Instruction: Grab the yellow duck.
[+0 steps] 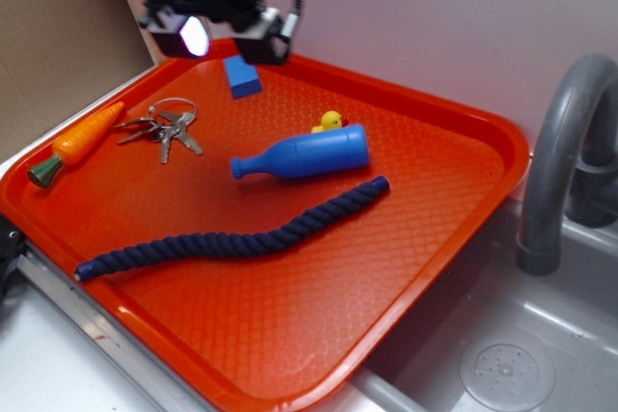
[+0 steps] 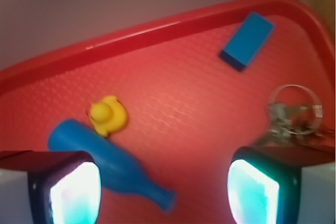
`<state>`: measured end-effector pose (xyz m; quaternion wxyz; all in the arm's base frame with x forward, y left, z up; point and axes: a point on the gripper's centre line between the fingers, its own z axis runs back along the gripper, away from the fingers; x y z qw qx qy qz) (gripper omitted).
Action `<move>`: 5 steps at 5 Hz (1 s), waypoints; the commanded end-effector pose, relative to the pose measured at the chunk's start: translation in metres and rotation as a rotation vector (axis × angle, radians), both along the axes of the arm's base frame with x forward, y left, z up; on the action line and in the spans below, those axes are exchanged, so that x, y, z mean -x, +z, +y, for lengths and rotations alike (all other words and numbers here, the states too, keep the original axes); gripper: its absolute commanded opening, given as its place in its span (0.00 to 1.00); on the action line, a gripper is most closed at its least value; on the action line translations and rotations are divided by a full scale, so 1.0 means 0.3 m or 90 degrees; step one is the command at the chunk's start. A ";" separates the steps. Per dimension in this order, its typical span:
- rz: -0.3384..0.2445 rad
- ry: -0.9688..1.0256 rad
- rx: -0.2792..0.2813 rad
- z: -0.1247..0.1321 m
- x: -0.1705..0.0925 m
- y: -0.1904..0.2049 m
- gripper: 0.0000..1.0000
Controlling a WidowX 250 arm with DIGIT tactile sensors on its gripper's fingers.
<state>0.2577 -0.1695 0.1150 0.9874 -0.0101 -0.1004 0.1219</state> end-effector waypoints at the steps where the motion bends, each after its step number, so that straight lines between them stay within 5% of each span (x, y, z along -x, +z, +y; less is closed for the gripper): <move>1: 0.031 0.032 0.066 -0.103 -0.091 -0.107 1.00; 3: 0.069 0.077 0.157 -0.120 -0.127 -0.183 1.00; 5: 0.067 0.045 0.142 -0.178 -0.169 -0.219 1.00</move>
